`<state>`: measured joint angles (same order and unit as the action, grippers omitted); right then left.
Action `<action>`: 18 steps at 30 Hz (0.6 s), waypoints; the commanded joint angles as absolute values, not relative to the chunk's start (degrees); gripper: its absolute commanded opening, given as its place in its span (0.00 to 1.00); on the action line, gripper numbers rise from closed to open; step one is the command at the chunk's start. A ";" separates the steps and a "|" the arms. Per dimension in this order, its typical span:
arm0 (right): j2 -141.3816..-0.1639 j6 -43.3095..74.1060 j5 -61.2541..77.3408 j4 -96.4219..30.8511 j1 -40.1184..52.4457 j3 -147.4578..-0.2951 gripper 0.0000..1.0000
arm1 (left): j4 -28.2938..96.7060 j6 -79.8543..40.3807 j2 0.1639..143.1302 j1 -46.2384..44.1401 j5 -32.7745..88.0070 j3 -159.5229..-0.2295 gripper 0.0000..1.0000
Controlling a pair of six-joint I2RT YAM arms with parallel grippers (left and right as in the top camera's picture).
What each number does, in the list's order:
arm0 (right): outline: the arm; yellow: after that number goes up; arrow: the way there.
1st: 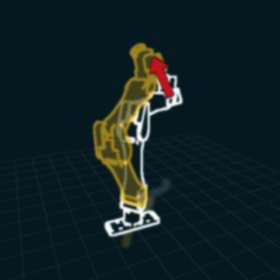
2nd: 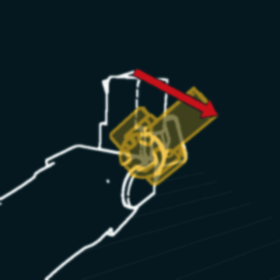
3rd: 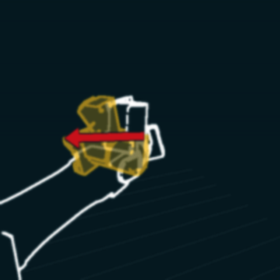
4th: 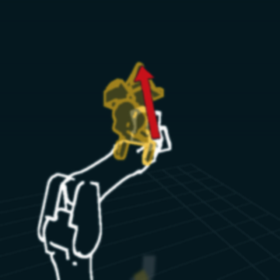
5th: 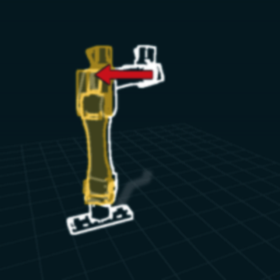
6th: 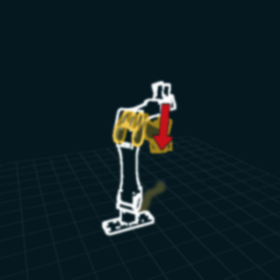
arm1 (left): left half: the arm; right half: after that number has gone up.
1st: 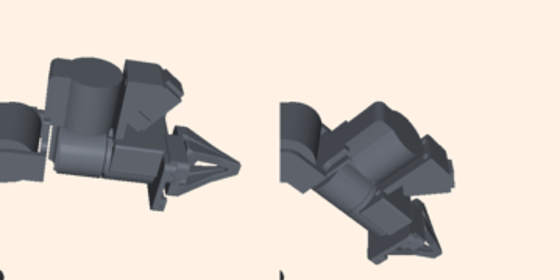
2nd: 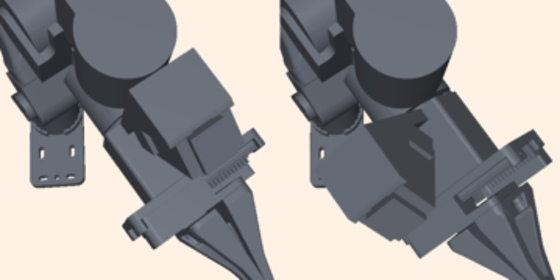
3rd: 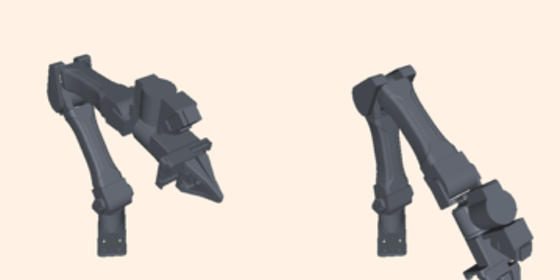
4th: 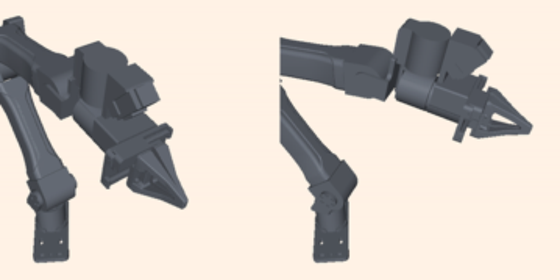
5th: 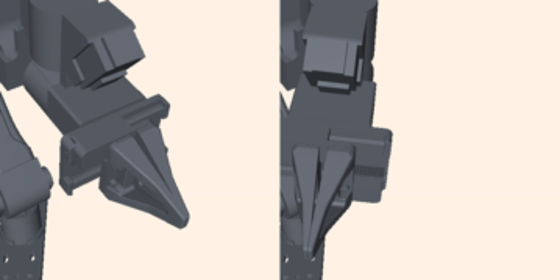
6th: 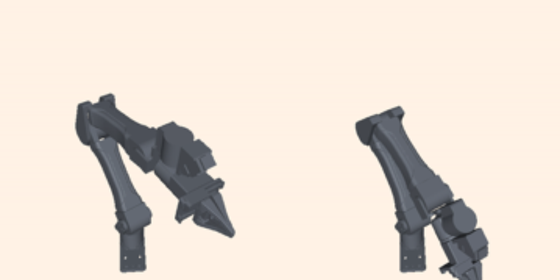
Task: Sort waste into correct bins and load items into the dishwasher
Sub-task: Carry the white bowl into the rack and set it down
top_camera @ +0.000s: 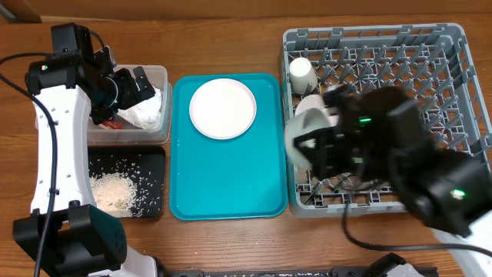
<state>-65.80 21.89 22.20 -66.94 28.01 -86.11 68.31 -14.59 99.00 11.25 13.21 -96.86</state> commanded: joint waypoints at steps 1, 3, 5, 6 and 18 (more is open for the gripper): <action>-64.88 18.28 38.74 -67.05 20.45 -87.33 0.04 | 68.34 -13.72 98.56 10.85 13.04 -97.82 1.00; -65.06 16.14 44.45 -66.76 16.60 -86.61 0.04 | 68.34 -13.72 98.56 10.85 13.04 -97.82 1.00; -65.17 14.52 47.64 -66.17 12.95 -85.12 0.04 | 68.34 -13.72 98.56 10.85 13.04 -97.82 1.00; -65.39 13.91 48.82 -66.08 11.16 -84.31 0.04 | 68.34 -13.72 98.56 10.85 13.04 -97.82 1.00; -69.38 6.02 67.37 -61.95 -1.13 -68.27 0.04 | 68.34 -13.72 98.56 10.85 13.04 -97.82 1.00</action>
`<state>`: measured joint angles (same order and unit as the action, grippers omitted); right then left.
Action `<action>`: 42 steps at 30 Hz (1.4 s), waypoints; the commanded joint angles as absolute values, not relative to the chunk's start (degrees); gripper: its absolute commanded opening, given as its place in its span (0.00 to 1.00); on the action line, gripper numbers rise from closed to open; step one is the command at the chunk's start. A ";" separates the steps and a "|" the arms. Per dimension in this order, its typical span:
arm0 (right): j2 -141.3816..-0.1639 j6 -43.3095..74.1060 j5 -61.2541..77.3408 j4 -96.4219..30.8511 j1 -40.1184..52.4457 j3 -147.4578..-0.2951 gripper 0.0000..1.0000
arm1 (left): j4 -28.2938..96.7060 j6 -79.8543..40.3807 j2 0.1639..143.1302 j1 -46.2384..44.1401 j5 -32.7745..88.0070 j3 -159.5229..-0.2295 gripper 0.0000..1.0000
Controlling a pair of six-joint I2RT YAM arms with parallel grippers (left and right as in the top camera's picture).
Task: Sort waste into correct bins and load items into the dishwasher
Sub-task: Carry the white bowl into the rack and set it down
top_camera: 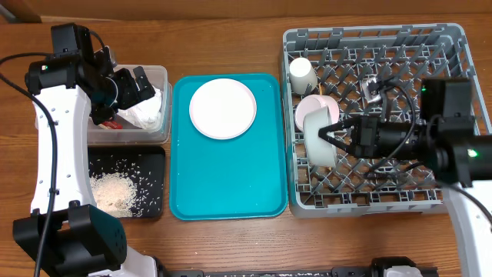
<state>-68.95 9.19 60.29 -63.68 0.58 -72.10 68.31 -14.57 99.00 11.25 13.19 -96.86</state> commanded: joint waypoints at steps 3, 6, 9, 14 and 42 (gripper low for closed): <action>-70.22 5.72 72.29 -57.41 -2.98 -62.61 0.04 | 68.34 -13.72 98.56 10.85 13.04 -97.82 1.00; -71.68 5.72 76.82 -52.36 -4.45 -57.58 0.04 | 68.31 -13.72 98.56 10.85 13.04 -97.82 1.00; -73.84 5.72 78.59 -48.82 -5.37 -53.17 0.04 | 68.34 -13.72 98.56 10.85 13.04 -97.82 1.00; -78.65 5.72 79.83 -41.74 -5.41 -48.05 0.04 | 68.31 -13.72 98.56 10.85 13.04 -97.82 1.00; -83.33 5.72 70.52 -42.78 -12.34 -47.57 0.27 | 68.34 -13.72 98.56 10.85 13.04 -97.82 1.00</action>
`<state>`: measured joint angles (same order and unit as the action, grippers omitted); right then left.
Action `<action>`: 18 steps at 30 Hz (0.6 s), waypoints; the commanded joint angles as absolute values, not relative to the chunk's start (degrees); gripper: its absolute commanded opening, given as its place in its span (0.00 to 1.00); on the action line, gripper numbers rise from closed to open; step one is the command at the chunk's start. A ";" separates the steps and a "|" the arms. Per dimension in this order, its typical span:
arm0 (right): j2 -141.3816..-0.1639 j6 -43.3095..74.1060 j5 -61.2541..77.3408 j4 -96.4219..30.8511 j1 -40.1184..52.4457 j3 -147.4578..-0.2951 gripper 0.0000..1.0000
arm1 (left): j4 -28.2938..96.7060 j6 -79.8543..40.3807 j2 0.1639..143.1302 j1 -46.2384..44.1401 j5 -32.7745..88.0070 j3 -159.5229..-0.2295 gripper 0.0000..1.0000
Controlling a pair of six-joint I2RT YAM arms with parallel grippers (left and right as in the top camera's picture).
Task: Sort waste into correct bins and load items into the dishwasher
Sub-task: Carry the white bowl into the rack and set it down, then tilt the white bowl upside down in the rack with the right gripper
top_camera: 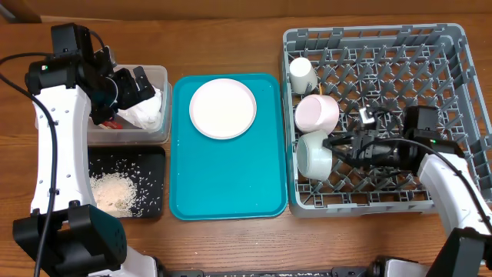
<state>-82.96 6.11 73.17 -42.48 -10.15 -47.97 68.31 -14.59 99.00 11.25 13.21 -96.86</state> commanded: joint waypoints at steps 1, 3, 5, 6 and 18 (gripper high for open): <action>-83.33 5.72 69.36 -42.85 -13.17 -47.57 0.30 | 68.34 -13.72 98.56 10.85 13.04 -97.82 1.00; -83.33 5.72 67.02 -43.22 -15.20 -47.57 0.31 | 68.34 -13.72 98.56 10.85 13.04 -97.82 1.00; -83.33 5.72 66.61 -43.35 -17.37 -47.59 0.32 | 68.34 -13.72 98.56 10.85 13.04 -97.82 1.00; -83.33 5.74 66.63 -43.35 -18.04 -47.64 0.32 | 68.31 -13.72 98.56 10.85 13.06 -97.82 1.00; -83.26 5.93 53.78 -56.01 -21.06 -60.18 0.33 | 68.34 -13.72 98.56 10.85 13.04 -97.82 1.00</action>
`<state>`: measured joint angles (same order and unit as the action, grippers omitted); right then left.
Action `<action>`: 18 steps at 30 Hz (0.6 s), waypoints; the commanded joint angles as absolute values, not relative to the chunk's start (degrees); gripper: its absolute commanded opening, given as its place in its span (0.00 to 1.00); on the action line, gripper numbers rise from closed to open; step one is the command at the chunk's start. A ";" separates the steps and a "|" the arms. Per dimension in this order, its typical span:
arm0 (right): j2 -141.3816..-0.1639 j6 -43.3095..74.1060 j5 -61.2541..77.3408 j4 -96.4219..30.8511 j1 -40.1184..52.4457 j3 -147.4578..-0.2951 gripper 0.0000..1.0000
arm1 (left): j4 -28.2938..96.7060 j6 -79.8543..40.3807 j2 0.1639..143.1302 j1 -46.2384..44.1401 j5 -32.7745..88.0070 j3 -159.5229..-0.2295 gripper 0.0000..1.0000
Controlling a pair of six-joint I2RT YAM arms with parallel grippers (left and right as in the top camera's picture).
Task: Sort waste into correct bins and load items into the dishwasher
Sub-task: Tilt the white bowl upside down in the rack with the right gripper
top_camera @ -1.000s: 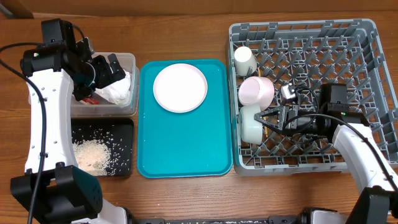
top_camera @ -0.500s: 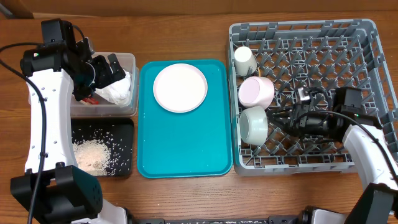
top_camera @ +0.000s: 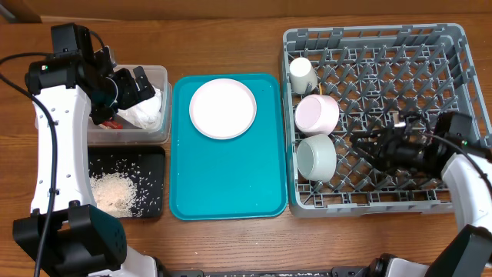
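Note:
A pale green bowl (top_camera: 317, 158) rests in the grey dish rack (top_camera: 461, 46) at its front left, just in front of a pink bowl (top_camera: 317, 114) and a white cup (top_camera: 301, 75). My right gripper (top_camera: 367, 146) is open to the right of the green bowl, apart from it and low over the rack. A white plate (top_camera: 223, 108) lies on the teal tray (top_camera: 231, 185). My left gripper (top_camera: 135, 83) hangs open over the clear bin (top_camera: 157, 73), just above crumpled white waste (top_camera: 146, 114).
A black tray (top_camera: 150, 158) with spilled rice (top_camera: 114, 191) sits in front of the clear bin at the left. The rack's right and rear cells hold nothing. The left arm's white links run down the table's left side.
My right gripper has drawn back to the right, away from the green bowl, which stays in the rack. The left arm has not moved.
At first my right gripper carried the green bowl over the rack's front left corner. It then held the bowl on its side beside the pink bowl. After that the bowl sat in the rack with the gripper at its rim, and now the gripper is clear of it.

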<state>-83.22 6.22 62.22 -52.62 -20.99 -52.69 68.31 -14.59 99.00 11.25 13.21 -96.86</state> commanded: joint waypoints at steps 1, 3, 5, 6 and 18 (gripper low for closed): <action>-83.24 5.91 51.64 -57.93 -20.84 -62.19 0.33 | 68.34 -13.72 98.56 10.85 13.04 -97.82 1.00; -82.98 5.45 47.88 -62.04 -19.94 -66.59 0.33 | 68.31 -13.72 98.56 10.85 13.04 -97.82 1.00; -82.54 4.54 45.76 -65.41 -18.15 -70.28 0.29 | 68.34 -13.72 98.56 10.85 13.04 -97.82 1.00; -82.24 4.19 44.93 -67.00 -16.82 -71.81 0.24 | 68.34 -13.69 98.56 10.85 13.04 -97.82 1.00; -81.52 7.42 25.80 -70.41 10.52 -72.97 0.04 | 68.34 -13.72 98.56 10.85 13.04 -97.82 1.00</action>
